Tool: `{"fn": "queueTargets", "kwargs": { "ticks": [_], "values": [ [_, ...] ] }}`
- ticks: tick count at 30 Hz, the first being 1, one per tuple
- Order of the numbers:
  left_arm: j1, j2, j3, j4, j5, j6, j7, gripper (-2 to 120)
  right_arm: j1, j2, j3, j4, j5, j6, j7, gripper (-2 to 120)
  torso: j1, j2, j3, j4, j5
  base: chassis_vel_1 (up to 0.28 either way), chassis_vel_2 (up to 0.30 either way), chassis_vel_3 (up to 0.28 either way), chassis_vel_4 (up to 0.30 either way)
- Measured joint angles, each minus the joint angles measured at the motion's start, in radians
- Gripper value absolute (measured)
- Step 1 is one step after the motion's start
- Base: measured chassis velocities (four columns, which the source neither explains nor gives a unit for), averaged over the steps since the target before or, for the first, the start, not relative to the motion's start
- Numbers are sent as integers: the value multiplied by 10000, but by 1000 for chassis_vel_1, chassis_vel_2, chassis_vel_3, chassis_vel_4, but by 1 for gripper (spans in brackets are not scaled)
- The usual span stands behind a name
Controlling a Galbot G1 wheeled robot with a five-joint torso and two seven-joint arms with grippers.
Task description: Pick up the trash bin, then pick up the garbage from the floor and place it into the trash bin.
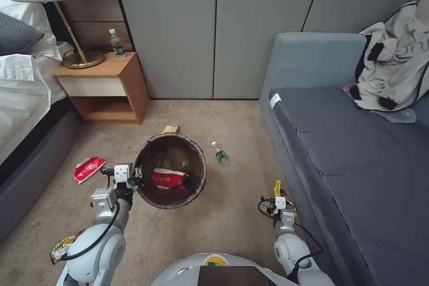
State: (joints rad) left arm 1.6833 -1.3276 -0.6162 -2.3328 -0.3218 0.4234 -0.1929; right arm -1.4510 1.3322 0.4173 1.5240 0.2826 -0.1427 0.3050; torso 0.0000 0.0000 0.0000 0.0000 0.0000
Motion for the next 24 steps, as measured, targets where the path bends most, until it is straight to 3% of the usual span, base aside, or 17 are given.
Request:
{"fn": "queueTargets", "kwargs": {
  "ticks": [24],
  "values": [
    [95, -35, 50, -95, 63, -1, 3, 0, 1132, -151, -98, -1594, 81, 261, 195, 100, 0, 0, 0, 0, 0, 0, 0, 0, 0]
  ]
}}
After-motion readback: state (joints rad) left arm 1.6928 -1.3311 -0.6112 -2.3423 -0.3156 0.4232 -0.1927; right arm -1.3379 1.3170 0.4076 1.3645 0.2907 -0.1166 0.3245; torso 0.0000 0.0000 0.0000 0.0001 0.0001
